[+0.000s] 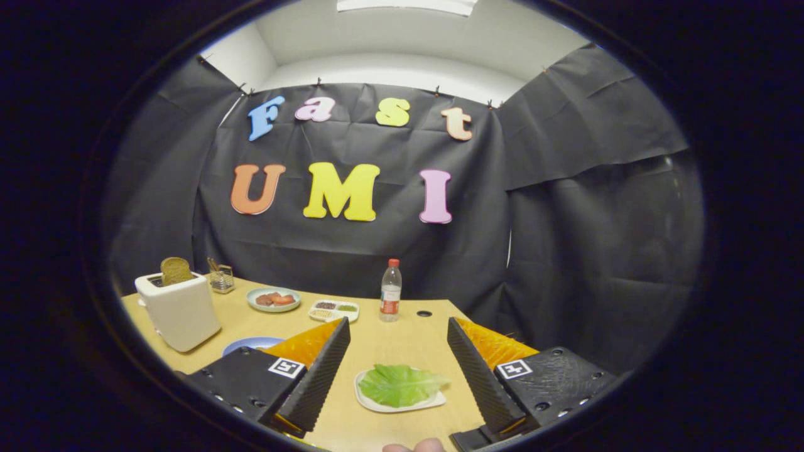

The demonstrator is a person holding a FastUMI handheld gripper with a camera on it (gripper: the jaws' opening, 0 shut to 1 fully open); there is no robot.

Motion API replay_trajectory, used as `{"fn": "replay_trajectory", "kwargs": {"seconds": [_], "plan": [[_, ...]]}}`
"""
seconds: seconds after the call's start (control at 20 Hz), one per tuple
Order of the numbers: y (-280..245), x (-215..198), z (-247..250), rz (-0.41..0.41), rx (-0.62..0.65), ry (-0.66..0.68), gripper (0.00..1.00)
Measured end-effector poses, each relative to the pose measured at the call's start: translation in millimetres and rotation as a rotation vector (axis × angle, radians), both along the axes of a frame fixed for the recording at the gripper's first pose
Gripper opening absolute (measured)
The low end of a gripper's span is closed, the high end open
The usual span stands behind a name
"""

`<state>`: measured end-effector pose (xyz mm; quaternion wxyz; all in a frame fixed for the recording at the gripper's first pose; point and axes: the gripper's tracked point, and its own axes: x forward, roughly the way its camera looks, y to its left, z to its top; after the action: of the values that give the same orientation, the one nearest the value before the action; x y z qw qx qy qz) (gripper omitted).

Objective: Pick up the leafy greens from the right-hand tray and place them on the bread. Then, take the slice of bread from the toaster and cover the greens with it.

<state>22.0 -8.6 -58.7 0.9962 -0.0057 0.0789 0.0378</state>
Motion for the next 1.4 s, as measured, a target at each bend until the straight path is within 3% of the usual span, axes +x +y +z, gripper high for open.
{"fn": "replay_trajectory", "kwargs": {"seconds": [0.35,0.65,1.0,1.2,1.4], "plan": [[9.3,33.6,-64.2,0.082,0.041,0.224,0.95],[12.4,64.2,-111.4,0.107,-0.037,0.316,0.95],[20.3,91.9,-183.2,0.19,-0.14,0.5,0.95],[19.5,99.2,-206.1,0.193,-0.13,0.549,0.96],[19.6,98.1,-213.4,0.203,-0.022,0.594,0.97]]}}
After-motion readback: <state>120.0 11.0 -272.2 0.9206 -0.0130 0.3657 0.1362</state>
